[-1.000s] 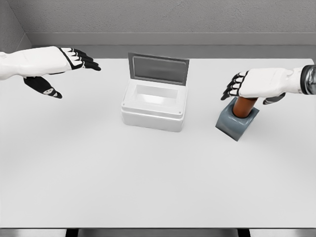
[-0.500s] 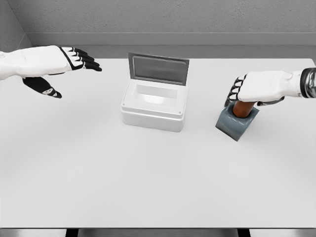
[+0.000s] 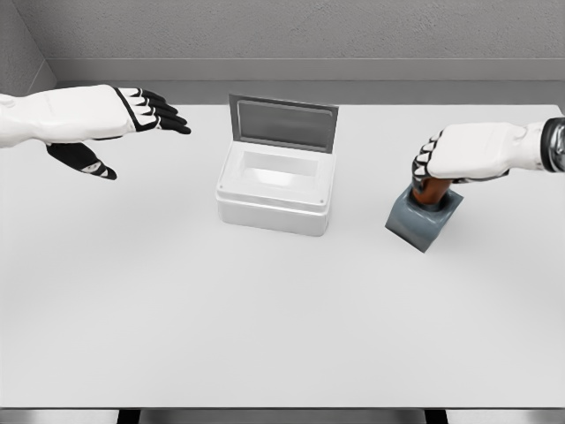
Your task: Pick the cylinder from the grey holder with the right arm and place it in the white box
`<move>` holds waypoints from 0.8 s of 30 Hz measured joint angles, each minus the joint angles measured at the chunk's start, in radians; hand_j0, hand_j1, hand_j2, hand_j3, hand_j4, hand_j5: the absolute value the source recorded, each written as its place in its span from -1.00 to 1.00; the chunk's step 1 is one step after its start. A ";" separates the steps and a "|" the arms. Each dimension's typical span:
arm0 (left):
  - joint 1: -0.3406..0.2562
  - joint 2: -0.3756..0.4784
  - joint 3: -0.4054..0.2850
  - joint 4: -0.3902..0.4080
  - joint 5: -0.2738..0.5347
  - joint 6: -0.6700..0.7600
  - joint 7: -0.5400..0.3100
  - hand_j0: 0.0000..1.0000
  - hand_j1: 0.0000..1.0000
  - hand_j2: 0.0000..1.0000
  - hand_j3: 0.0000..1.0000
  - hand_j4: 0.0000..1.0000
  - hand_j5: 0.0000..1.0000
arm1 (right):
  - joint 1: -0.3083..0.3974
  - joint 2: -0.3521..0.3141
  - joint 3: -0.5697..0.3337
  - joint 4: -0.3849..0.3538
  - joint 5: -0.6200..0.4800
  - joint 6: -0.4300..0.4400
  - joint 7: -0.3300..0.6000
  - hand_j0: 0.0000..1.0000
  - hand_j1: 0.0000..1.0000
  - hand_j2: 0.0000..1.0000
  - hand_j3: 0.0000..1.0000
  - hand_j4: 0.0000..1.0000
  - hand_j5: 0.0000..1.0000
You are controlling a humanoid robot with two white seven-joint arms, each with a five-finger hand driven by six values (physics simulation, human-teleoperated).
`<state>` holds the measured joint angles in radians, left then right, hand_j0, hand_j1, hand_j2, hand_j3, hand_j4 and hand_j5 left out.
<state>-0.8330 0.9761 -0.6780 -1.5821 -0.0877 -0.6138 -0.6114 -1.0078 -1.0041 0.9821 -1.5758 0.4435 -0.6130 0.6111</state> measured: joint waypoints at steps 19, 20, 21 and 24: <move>-0.002 0.035 0.004 -0.015 0.002 0.000 0.000 1.00 1.00 1.00 1.00 1.00 1.00 | -0.051 -0.006 -0.006 -0.033 0.002 0.000 0.000 0.04 0.04 0.04 0.04 0.04 0.04; -0.002 0.036 0.004 -0.016 0.002 0.000 0.000 1.00 1.00 1.00 1.00 1.00 1.00 | -0.051 -0.001 -0.006 -0.033 0.001 0.000 0.000 0.04 0.04 0.04 0.04 0.04 0.04; -0.002 0.036 0.004 -0.016 0.002 0.000 0.000 1.00 1.00 1.00 1.00 1.00 1.00 | -0.054 0.003 -0.006 -0.033 0.001 0.000 0.000 0.04 0.04 0.04 0.04 0.04 0.04; -0.002 0.039 0.004 -0.026 0.001 0.000 0.000 1.00 1.00 1.00 1.00 1.00 1.00 | -0.058 0.019 -0.006 -0.032 0.002 0.000 0.000 0.04 0.04 0.04 0.04 0.04 0.04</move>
<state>-0.8345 1.0149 -0.6741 -1.6079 -0.0864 -0.6138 -0.6113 -1.0661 -0.9849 0.9765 -1.6074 0.4454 -0.6134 0.6108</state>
